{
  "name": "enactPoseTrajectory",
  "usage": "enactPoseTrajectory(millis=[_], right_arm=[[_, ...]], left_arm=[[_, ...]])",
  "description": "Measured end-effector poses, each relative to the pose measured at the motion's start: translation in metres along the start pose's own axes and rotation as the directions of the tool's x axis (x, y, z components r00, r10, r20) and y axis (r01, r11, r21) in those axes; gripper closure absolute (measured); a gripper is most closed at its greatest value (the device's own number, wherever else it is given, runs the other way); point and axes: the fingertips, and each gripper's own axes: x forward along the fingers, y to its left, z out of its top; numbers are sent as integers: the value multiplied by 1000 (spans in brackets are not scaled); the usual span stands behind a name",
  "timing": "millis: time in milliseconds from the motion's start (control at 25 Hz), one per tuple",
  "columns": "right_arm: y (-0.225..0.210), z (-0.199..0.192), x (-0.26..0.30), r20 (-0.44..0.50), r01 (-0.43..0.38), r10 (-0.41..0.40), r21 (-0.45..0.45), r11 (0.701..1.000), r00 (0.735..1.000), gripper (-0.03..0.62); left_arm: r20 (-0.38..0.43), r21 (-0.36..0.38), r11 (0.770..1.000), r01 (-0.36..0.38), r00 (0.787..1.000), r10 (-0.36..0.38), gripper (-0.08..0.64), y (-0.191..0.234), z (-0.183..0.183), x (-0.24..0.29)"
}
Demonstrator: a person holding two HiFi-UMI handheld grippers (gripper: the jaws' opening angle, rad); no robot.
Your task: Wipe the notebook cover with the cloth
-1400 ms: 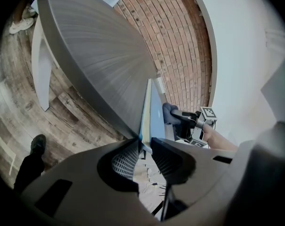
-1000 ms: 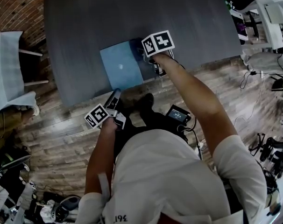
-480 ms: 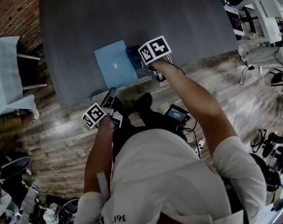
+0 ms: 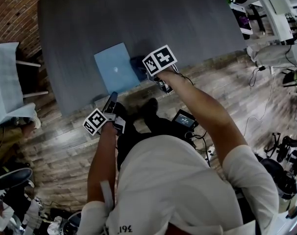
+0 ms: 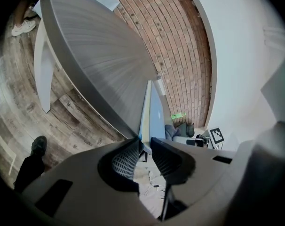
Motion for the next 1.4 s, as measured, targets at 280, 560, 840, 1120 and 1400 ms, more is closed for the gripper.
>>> enactPoseTrajectory(millis=[280, 560, 840, 1120, 1400], right_arm=[[6, -18, -3, -8, -10, 9, -5, 1000, 1000, 489], [12, -41, -7, -29, -23, 22, -19, 1000, 999, 489], [19, -68, -14, -62, -45, 43, -44, 998, 997, 489], [34, -92, -27, -109, -107, 95, -110, 988, 990, 489], [25, -78, -52, -24, -108, 106, -109, 988, 994, 489]], left_arm=[[15, 1, 1000, 3, 1000, -3, 468, 0, 1, -1], [19, 18, 1000, -13, 1000, 13, 469, 0, 1, -1], [26, 71, 997, -39, 999, 37, 476, -4, 2, -2], [56, 296, 953, -63, 997, 49, 486, -35, 9, -7], [79, 753, 649, -108, 994, 74, 486, -105, 11, 0]])
